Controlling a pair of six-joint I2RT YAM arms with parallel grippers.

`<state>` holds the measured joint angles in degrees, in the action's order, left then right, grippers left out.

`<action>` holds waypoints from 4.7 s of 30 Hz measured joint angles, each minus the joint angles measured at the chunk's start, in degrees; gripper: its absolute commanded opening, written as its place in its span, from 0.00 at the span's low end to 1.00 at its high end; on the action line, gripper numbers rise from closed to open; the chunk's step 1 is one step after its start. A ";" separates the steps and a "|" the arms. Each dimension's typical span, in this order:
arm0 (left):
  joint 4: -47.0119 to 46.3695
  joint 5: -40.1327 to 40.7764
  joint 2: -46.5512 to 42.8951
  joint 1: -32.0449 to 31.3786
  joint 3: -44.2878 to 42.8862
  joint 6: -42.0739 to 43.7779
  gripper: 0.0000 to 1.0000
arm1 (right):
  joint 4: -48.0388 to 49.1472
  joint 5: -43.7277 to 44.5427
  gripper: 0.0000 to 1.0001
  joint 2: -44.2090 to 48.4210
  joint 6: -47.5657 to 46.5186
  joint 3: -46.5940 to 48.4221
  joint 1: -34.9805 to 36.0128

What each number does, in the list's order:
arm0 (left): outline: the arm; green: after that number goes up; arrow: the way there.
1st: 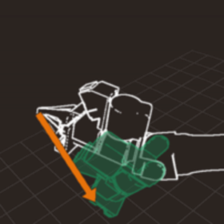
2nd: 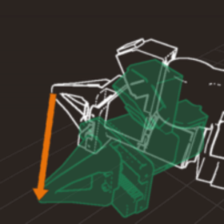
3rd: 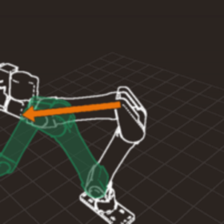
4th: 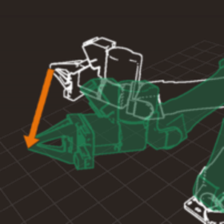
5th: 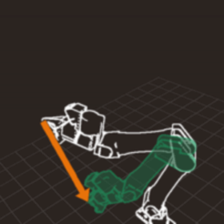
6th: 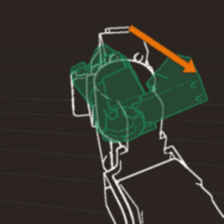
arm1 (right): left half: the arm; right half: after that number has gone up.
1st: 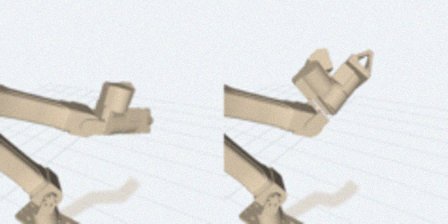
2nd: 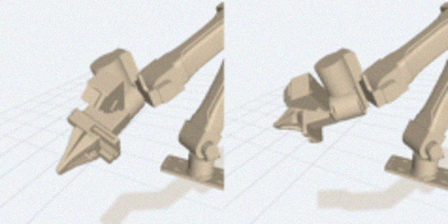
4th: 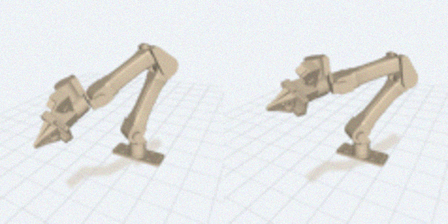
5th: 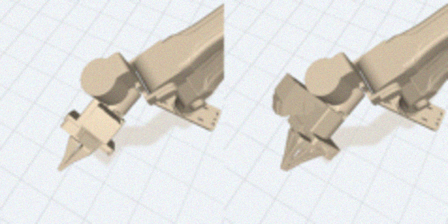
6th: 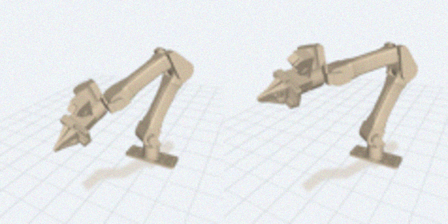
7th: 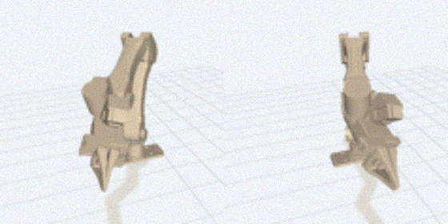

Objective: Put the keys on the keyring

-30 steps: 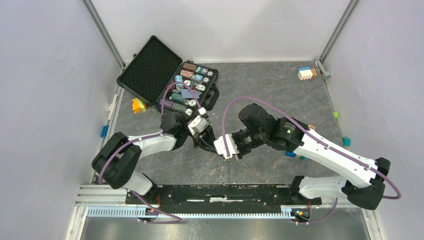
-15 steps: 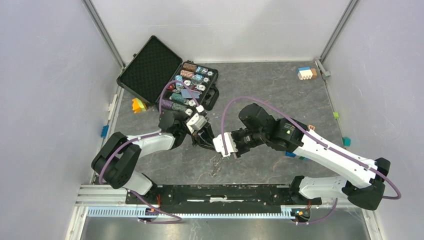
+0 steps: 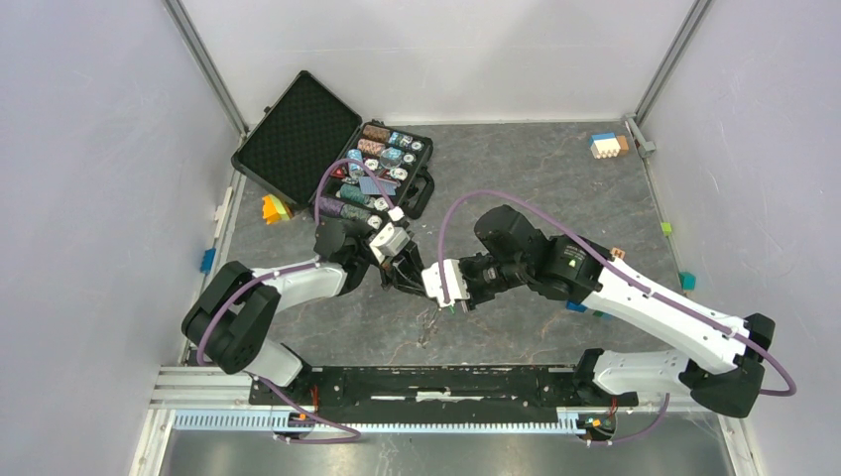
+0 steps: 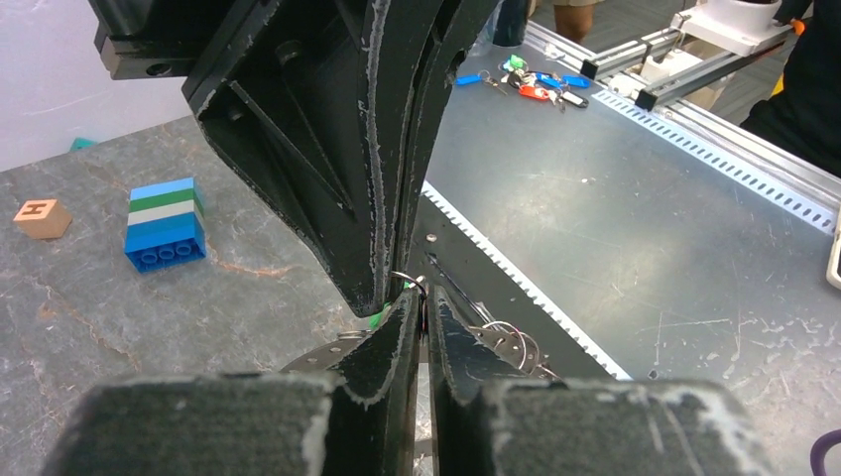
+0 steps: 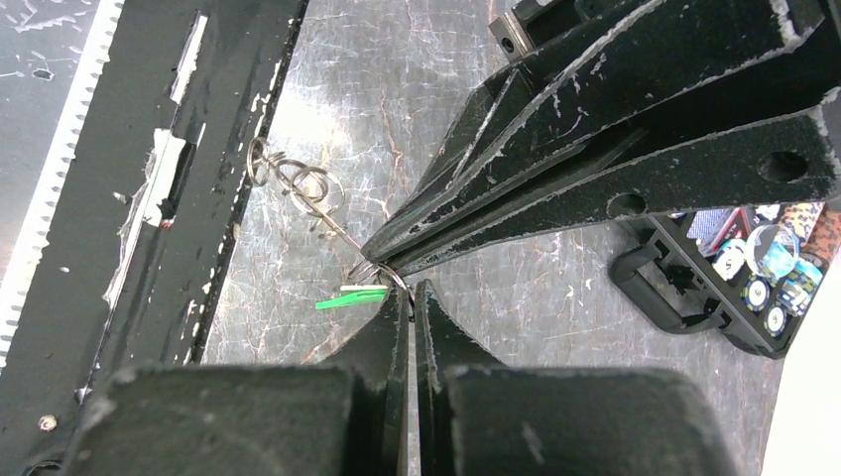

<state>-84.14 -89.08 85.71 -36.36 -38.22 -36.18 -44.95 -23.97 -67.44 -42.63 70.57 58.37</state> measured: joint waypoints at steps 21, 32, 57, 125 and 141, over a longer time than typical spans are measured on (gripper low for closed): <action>0.00 6.32 1.68 1.77 0.00 -0.44 0.21 | 3.65 6.60 0.00 2.29 2.56 -2.25 -0.55; 0.02 6.71 2.14 2.34 0.00 -0.44 0.29 | 3.87 7.63 0.00 1.73 3.96 -2.16 -0.90; 0.44 10.14 2.14 3.34 0.17 0.42 0.06 | 4.55 8.98 0.00 1.38 5.33 -1.75 -1.27; -0.35 20.02 -1.16 5.11 2.16 -0.26 0.02 | 5.33 -16.63 0.39 8.39 -5.01 -7.69 -13.14; -0.35 20.00 -2.56 5.11 2.16 -0.33 0.02 | 8.22 -16.59 0.38 3.13 -2.78 -9.33 -13.18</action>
<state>-84.49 -69.08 83.15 -31.24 -36.05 -36.51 -36.73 -40.56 -64.31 -45.41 61.23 45.19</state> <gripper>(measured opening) 0.043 0.379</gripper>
